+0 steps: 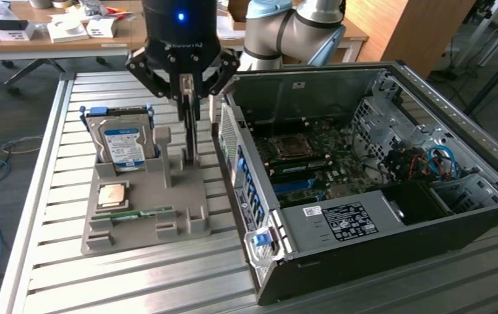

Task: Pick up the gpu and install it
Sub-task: 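Pick up the gpu and move the gpu toward the slot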

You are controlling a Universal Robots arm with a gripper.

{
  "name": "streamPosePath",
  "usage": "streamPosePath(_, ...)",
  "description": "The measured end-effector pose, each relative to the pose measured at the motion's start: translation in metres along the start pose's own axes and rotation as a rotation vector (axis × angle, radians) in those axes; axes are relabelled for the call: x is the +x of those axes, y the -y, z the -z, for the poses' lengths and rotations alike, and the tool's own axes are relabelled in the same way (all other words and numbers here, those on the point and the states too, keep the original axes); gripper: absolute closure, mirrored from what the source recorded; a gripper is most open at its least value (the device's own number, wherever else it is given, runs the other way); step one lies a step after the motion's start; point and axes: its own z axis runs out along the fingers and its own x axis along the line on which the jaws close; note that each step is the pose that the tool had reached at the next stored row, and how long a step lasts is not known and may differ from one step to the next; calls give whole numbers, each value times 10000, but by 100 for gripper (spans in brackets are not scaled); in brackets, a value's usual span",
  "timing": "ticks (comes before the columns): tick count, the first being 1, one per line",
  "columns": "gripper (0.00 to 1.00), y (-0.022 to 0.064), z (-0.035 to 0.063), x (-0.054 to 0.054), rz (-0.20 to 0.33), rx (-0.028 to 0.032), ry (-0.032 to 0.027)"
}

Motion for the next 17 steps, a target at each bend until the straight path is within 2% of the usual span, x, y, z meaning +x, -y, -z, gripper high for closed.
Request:
streamPosePath(4,73,-5,108,-3,0,0,0)
streamPosePath(11,73,-11,233,-5,0,1,0)
streamPosePath(17,73,-13,291,-7,0,0,1)
